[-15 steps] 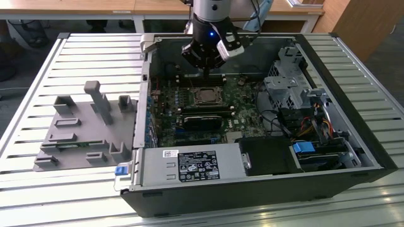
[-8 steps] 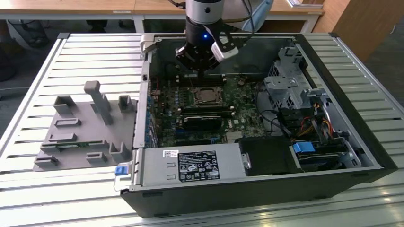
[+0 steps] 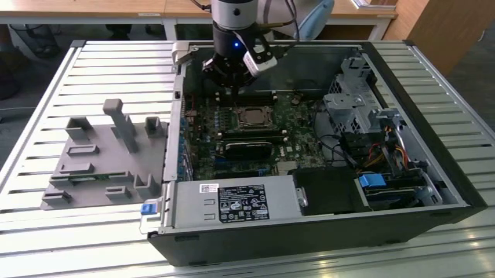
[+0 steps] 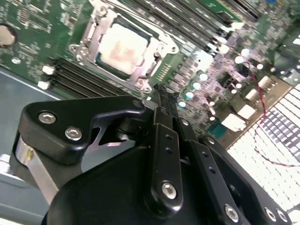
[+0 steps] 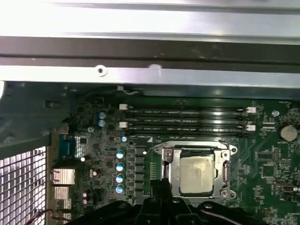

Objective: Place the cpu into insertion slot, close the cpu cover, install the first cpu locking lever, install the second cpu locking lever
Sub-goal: 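Install the first cpu locking lever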

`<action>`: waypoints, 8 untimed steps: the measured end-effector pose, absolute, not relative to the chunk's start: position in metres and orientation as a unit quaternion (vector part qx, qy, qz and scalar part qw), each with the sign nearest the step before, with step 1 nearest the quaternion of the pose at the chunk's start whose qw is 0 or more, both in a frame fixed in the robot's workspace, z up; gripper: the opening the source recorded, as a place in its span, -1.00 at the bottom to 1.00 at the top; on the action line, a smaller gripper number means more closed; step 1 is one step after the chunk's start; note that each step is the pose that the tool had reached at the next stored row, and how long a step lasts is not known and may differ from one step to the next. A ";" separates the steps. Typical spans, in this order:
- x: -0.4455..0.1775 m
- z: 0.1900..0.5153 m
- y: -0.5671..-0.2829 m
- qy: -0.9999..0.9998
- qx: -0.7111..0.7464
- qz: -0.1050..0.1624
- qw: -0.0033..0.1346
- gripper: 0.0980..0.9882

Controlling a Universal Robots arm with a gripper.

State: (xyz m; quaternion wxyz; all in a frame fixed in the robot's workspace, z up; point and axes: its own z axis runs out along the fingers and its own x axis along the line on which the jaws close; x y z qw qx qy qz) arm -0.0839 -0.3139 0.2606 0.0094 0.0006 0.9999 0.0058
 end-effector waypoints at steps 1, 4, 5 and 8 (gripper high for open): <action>-0.086 0.260 -0.313 1.000 0.001 0.004 0.010 -0.98; -0.092 0.260 -0.313 1.000 0.001 0.004 0.010 -0.98; -0.094 0.259 -0.313 1.000 0.001 0.004 0.010 -0.98; -0.098 0.259 -0.312 1.000 0.001 0.004 0.011 -0.98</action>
